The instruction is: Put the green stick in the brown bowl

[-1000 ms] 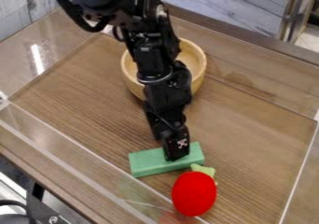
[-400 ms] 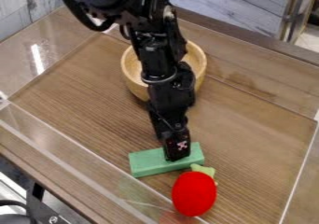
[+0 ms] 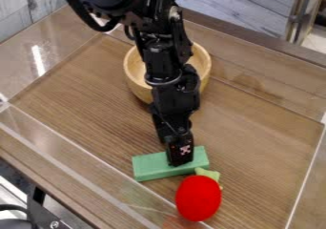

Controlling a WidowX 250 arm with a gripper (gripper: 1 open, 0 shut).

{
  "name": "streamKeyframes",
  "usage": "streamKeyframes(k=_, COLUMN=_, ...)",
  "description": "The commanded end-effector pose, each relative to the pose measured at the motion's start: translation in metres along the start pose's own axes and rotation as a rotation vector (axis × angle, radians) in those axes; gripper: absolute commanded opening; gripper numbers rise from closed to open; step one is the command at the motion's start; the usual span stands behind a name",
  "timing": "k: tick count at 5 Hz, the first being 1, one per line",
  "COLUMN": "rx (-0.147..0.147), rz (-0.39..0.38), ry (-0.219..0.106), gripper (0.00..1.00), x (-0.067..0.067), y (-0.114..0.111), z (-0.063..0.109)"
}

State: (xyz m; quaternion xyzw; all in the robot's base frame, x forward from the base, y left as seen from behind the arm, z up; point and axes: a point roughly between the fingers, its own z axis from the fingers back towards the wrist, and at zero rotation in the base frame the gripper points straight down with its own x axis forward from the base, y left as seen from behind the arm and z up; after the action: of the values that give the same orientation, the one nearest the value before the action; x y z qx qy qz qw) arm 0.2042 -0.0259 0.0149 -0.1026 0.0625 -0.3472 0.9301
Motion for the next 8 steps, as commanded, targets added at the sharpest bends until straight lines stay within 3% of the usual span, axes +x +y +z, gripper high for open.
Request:
streamKeyframes(k=1, rx=-0.015, rz=-0.028, ry=0.042, gripper=1.0, x=-0.007, y=-0.005, z=-0.003)
streamKeyframes(k=7, rx=0.051, rz=-0.017, ry=0.007, gripper=1.0, x=0.004, y=-0.008, z=0.004)
streamKeyframes(k=8, rx=0.06, rz=-0.017, ry=0.001, gripper=0.0, x=0.006, y=-0.008, z=0.005)
